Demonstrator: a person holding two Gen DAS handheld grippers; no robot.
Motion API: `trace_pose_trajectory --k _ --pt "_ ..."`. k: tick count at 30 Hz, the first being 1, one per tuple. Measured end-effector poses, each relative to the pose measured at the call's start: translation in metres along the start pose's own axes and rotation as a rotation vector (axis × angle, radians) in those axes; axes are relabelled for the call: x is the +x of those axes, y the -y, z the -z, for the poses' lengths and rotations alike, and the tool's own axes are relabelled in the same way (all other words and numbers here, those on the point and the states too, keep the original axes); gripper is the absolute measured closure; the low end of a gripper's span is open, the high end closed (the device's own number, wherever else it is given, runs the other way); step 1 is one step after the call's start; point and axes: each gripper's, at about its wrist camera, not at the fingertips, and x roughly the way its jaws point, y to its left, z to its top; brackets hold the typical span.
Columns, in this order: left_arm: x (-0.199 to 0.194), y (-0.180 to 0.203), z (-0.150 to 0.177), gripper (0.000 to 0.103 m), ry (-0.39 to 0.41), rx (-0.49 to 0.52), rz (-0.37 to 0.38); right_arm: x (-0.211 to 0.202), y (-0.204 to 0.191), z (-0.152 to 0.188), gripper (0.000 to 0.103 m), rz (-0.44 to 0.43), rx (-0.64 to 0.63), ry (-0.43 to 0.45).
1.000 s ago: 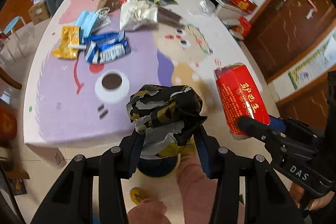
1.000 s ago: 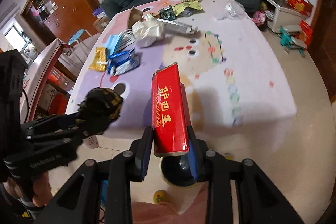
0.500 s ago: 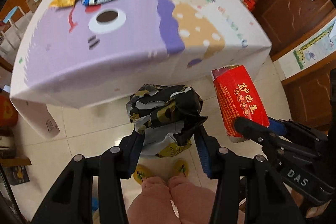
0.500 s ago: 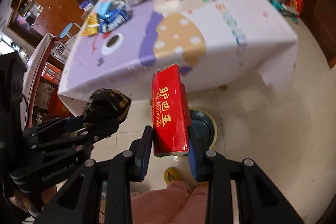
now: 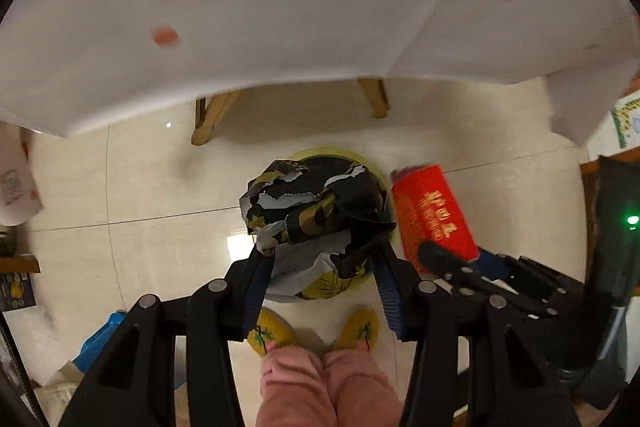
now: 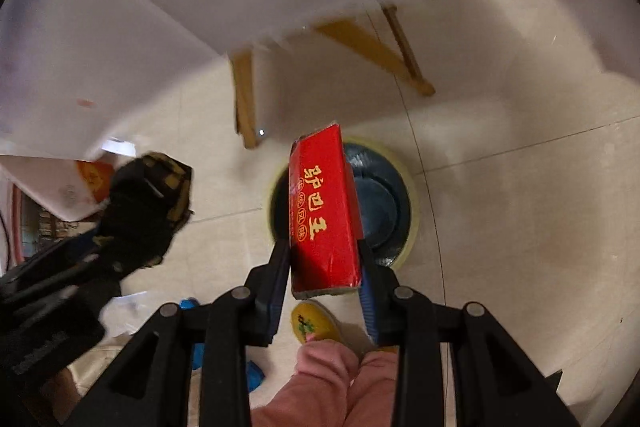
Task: Collect trash
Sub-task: 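Open both tools to drop the wrapper and red box into the bin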
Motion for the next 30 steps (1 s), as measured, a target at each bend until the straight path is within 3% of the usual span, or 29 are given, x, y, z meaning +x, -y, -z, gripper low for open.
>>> trace_pose_trajectory --k 3,6,8,10,22,30 --pt "0.034 -0.005 0.000 0.053 -0.009 -0.018 -0.020 0.046 0.009 -0.007 0.066 0.000 0.000 -0.040" --pt "0.060 -0.013 0.002 0.043 -0.032 -0.051 -0.028 0.079 0.014 -0.013 0.062 -0.009 0.009 -0.075" --pt "0.070 -0.014 0.002 0.033 -0.042 -0.064 -0.031 0.092 0.015 -0.020 0.054 -0.003 0.004 -0.073" --pt "0.074 -0.016 0.003 0.024 -0.035 -0.071 -0.034 0.096 0.014 -0.024 0.039 0.006 -0.014 -0.061" --pt "0.061 -0.022 0.004 0.020 -0.003 -0.071 -0.047 0.079 0.022 -0.025 0.038 0.056 -0.030 -0.012" --pt "0.020 -0.021 0.002 0.020 0.031 -0.098 -0.040 0.040 0.007 -0.026 0.039 -0.024 -0.029 -0.035"
